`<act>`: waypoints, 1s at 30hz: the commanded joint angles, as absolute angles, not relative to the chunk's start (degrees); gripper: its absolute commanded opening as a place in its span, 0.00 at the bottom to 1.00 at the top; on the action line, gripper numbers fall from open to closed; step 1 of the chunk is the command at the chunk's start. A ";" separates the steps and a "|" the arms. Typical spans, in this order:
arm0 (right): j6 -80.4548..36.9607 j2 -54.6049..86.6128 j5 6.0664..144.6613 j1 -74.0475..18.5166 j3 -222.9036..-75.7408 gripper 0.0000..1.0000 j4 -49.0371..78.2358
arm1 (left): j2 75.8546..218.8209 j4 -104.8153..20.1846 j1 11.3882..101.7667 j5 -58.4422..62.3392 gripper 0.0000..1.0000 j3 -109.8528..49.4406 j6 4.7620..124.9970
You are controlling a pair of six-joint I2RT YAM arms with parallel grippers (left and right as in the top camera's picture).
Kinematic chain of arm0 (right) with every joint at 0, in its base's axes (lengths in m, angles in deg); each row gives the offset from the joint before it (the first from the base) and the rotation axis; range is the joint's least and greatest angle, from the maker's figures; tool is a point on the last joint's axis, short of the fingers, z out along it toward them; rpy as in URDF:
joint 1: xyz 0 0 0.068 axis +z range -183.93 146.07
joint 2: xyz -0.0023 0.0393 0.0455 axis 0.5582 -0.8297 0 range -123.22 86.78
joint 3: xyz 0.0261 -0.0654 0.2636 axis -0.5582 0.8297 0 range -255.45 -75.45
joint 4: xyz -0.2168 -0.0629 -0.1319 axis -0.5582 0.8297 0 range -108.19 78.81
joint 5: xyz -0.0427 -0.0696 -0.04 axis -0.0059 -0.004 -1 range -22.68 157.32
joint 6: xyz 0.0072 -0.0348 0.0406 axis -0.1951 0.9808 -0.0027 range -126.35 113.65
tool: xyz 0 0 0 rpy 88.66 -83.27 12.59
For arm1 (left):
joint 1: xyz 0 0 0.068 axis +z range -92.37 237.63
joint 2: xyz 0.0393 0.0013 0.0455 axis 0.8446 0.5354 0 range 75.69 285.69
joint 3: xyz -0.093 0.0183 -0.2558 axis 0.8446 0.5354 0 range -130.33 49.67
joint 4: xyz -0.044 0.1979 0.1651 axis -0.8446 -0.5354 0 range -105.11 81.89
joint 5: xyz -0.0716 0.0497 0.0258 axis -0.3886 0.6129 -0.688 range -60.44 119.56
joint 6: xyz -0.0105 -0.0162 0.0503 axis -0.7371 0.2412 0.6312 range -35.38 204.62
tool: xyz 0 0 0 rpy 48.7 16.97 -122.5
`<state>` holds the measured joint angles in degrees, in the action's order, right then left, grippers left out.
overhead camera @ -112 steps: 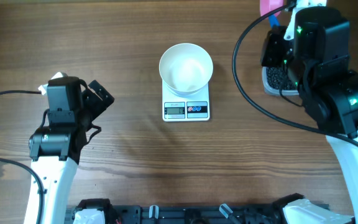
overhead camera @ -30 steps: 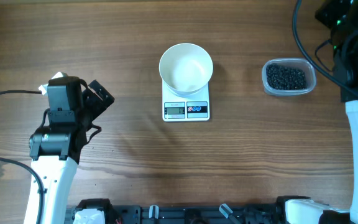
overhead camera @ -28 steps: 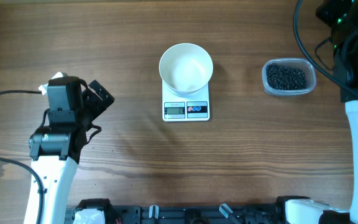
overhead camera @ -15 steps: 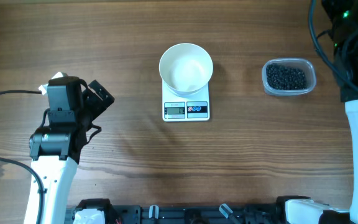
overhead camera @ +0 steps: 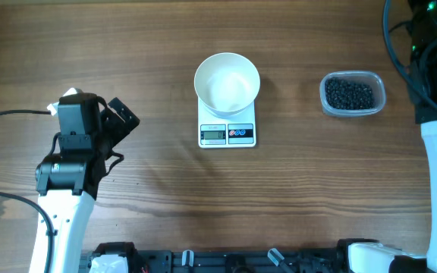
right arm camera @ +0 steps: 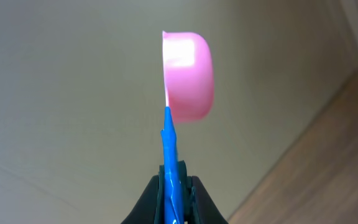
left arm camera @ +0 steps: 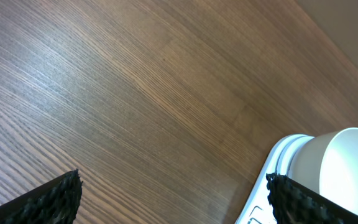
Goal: Scoop item into bowl and weigh 150g on scale
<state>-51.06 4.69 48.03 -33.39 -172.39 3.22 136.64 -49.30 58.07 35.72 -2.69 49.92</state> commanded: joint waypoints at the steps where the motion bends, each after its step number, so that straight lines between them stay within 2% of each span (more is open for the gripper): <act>1: -36.89 4.26 45.06 -33.87 -172.41 0.04 -0.01 | 136.84 -49.36 58.38 36.29 1.00 -2.84 49.22; 9: -18.36 4.28 55.14 -38.36 -172.52 0.04 -4.21 | 136.84 -49.36 58.38 36.29 1.00 -2.84 49.22; 14: -18.60 4.26 62.35 -41.72 -172.52 0.04 -5.80 | 136.84 -49.36 58.38 36.29 1.00 -2.84 49.22; 23: -18.40 2.84 66.28 -42.64 -172.52 0.04 -17.58 | 136.84 -49.34 58.38 36.29 1.00 -2.84 49.22; 30: -27.39 2.03 70.48 -42.64 -172.52 0.04 -11.62 | 136.84 -49.34 58.38 36.29 1.00 -2.84 49.22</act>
